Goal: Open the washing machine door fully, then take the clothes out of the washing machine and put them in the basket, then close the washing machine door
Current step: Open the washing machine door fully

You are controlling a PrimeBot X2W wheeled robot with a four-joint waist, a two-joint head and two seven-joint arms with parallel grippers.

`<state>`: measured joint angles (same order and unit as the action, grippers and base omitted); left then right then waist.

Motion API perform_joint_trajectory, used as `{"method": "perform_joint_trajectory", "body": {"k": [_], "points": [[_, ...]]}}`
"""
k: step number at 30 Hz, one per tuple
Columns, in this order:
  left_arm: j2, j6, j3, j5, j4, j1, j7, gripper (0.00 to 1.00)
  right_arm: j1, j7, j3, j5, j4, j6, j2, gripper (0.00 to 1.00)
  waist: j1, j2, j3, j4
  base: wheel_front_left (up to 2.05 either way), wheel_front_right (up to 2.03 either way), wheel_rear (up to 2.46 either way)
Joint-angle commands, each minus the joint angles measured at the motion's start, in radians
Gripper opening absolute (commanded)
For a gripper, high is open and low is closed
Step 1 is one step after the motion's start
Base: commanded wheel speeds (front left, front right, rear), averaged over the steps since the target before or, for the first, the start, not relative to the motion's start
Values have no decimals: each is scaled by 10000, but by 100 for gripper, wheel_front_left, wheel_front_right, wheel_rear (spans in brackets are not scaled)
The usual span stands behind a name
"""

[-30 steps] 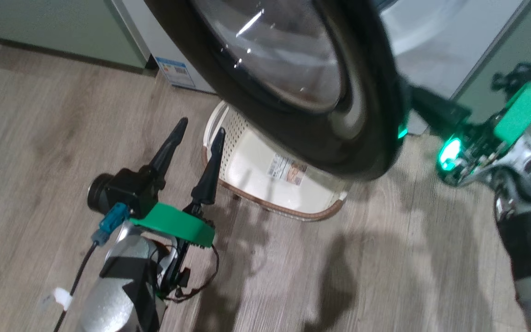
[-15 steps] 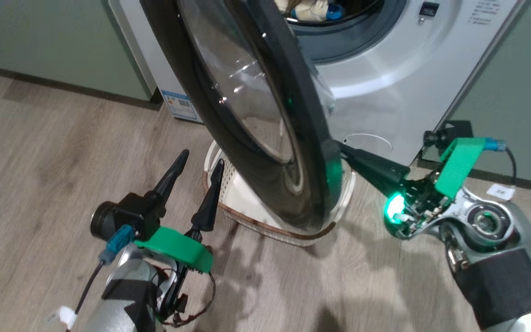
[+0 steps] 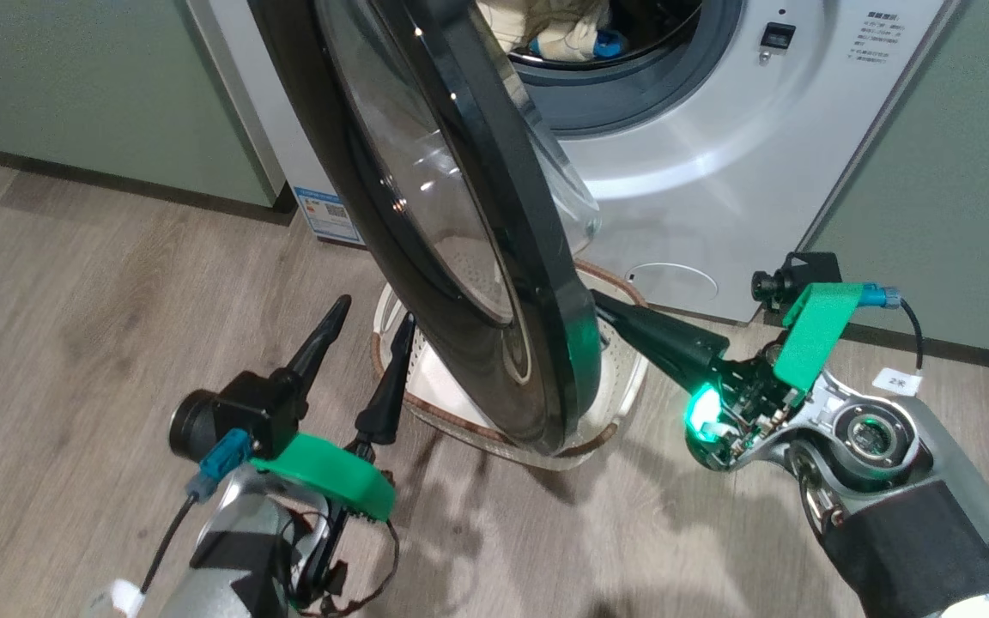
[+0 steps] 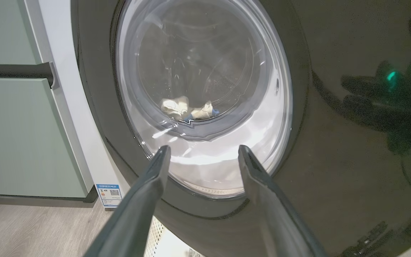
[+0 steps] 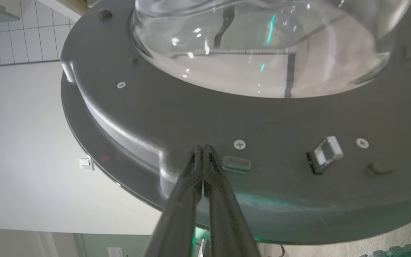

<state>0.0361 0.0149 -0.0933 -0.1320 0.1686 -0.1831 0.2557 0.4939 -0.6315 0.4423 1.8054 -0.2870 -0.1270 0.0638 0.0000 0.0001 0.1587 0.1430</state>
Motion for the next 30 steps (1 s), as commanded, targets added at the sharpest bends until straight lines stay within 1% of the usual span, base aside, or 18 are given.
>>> {"method": "perform_joint_trajectory", "body": {"k": [1,6,11,12,13,30], "points": [[141,-2,397,50,-314,-178,61,100,155,100,62,83,298,-37,-135,0,0,-1,5,-4,0,0,0],[141,-21,404,12,-320,-208,61,100,163,365,-133,22,339,-37,-80,0,0,-1,57,-31,0,0,0],[141,-52,455,-8,-333,-221,61,100,8,721,-554,16,573,-37,70,0,0,-1,62,-80,0,0,0],[141,-65,490,-13,-340,-205,61,100,-156,834,-674,-6,690,-37,151,33,0,-1,48,-110,0,0,0],[141,-69,511,-14,-347,-195,61,100,-258,900,-713,-34,738,-37,194,100,0,-1,43,-129,0,0,0],[151,-137,926,29,-446,106,61,100,-1842,2086,-1357,-369,1599,-37,373,100,0,-1,-103,-684,0,0,0]]}}
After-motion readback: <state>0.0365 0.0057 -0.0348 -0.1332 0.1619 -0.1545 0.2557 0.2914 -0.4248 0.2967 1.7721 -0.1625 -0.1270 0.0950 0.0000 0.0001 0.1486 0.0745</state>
